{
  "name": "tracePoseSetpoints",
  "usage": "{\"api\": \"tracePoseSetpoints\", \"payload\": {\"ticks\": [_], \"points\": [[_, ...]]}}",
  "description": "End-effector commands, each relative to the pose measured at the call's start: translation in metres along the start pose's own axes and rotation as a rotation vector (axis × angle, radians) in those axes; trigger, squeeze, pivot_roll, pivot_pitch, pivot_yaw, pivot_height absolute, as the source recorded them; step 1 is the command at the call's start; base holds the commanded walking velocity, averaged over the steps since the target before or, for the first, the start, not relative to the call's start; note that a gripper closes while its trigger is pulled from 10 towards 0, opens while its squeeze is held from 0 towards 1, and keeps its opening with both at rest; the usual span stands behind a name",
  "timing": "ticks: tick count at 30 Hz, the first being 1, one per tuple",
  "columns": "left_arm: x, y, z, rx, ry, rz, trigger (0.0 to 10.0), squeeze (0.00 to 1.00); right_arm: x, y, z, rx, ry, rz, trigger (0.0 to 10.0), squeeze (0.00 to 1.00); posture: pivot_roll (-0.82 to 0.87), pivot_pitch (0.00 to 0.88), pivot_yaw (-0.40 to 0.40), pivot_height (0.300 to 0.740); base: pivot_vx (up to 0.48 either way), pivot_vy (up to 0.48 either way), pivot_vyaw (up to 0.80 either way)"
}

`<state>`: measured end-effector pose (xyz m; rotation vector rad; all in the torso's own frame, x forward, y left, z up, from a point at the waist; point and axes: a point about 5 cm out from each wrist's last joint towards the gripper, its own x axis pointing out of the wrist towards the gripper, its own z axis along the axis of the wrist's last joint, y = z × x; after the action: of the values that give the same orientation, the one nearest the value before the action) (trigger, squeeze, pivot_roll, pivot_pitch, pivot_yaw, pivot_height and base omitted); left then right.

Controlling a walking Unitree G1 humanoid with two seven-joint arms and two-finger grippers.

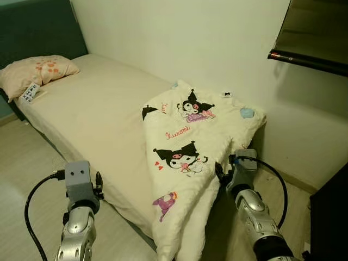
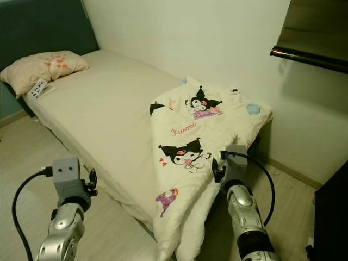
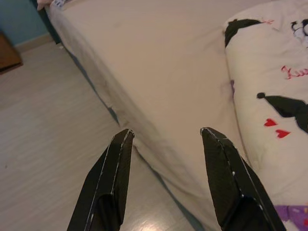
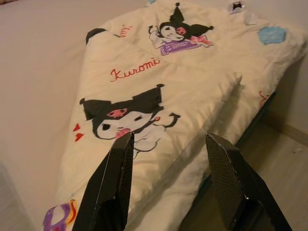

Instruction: Clean up the room

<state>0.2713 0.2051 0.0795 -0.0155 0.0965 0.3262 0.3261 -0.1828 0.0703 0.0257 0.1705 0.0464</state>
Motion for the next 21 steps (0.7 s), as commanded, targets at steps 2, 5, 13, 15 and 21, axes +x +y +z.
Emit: {"api": "tracePoseSetpoints", "payload": {"ticks": [2, 5, 13, 15, 21], "points": [[-0.0039, 0.0006, -0.0028, 0.001, 0.008, 0.014, 10.0, 0.00, -0.0017, 0.0018, -0.0044, -0.004, 0.022, 0.017, 10.0, 0.00, -0.06, 0.094, 0.006, 0.636, 0.000, 0.000, 0.00], [-0.0039, 0.0006, -0.0028, 0.001, 0.008, 0.014, 10.0, 0.00, -0.0017, 0.0018, -0.0044, -0.004, 0.022, 0.017, 10.0, 0.00, -0.06, 0.094, 0.006, 0.636, 0.000, 0.000, 0.00], [-0.0017, -0.0021, -0.0003, 0.004, 0.009, -0.003, 10.0, 0.00, -0.0027, 0.0010, -0.0051, 0.008, 0.016, 0.008, 10.0, 0.00, -0.06, 0.090, 0.026, 0.636, 0.000, 0.000, 0.00], [-0.0015, -0.0025, -0.0001, 0.004, 0.009, -0.006, 10.0, 0.00, -0.0029, 0.0011, -0.0053, 0.011, 0.016, 0.007, 10.0, 0.00, -0.06, 0.090, 0.026, 0.636, 0.000, 0.000, 0.00], [-0.0023, -0.0036, -0.0003, 0.006, 0.010, -0.013, 10.0, 0.00, -0.0038, 0.0009, -0.0067, 0.017, 0.022, 0.006, 10.0, 0.00, -0.06, 0.091, 0.026, 0.626, 0.000, 0.000, 0.00]]}}
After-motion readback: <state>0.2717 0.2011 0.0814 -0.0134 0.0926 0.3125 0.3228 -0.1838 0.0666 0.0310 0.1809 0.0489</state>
